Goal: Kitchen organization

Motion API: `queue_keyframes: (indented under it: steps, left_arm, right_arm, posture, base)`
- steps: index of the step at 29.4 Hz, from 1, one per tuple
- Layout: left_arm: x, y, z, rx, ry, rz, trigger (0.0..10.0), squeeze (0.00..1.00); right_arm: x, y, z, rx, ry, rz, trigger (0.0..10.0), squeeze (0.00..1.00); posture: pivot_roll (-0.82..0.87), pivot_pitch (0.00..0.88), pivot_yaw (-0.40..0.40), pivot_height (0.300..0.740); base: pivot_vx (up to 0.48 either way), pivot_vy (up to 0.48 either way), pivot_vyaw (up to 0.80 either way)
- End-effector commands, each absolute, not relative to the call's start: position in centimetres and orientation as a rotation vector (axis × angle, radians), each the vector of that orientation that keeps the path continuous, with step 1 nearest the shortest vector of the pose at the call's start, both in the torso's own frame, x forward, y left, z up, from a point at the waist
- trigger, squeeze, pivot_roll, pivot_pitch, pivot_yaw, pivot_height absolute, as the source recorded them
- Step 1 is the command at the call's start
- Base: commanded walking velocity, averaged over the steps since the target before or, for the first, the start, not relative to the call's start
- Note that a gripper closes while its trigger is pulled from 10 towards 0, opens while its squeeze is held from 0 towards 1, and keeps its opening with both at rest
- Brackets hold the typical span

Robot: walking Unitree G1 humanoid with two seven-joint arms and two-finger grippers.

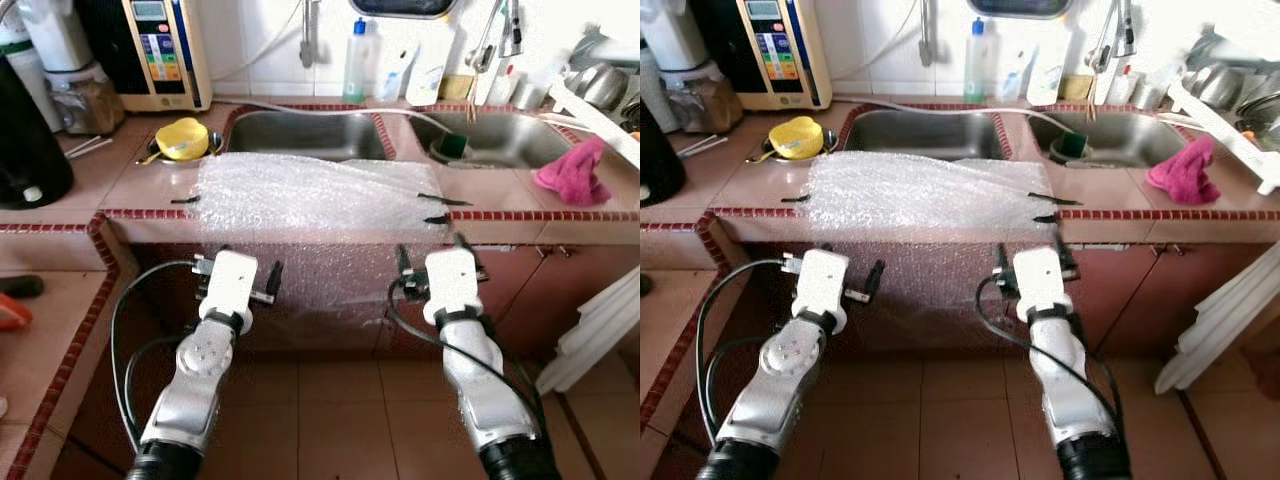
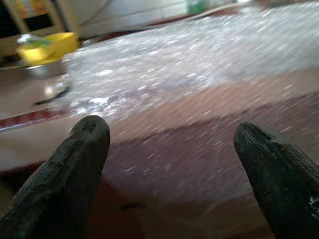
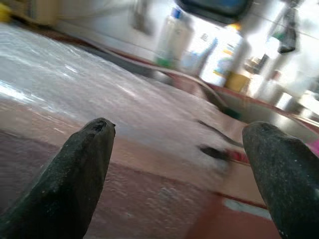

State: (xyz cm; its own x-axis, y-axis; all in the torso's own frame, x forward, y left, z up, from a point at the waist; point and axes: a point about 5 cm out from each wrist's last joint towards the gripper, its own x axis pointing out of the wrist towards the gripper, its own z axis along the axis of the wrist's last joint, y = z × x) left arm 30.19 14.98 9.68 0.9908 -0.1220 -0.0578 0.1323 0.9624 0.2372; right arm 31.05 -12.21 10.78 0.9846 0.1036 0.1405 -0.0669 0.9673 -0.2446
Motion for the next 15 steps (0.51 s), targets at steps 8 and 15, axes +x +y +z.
queue_keyframes:
  steps: [8, 15]
  left_arm:
    - [31.4, 14.1, 11.5, 0.266, -0.006, -0.141, 10.0, 0.00]
    - [31.5, 15.7, 12.1, 0.285, -0.003, -0.097, 10.0, 0.00]
  right_arm:
    - [32.3, -12.8, 12.3, -0.204, -0.191, 0.060, 10.0, 0.00]
    - [33.4, -12.0, 13.5, -0.148, -0.222, 0.047, 10.0, 0.00]
  posture:
    - [0.15, 0.000, -0.032, 0.740]
    - [0.18, 0.000, 0.011, 0.740]
  base:
    - [0.000, -0.078, 0.00]
    - [0.000, 0.000, 0.00]
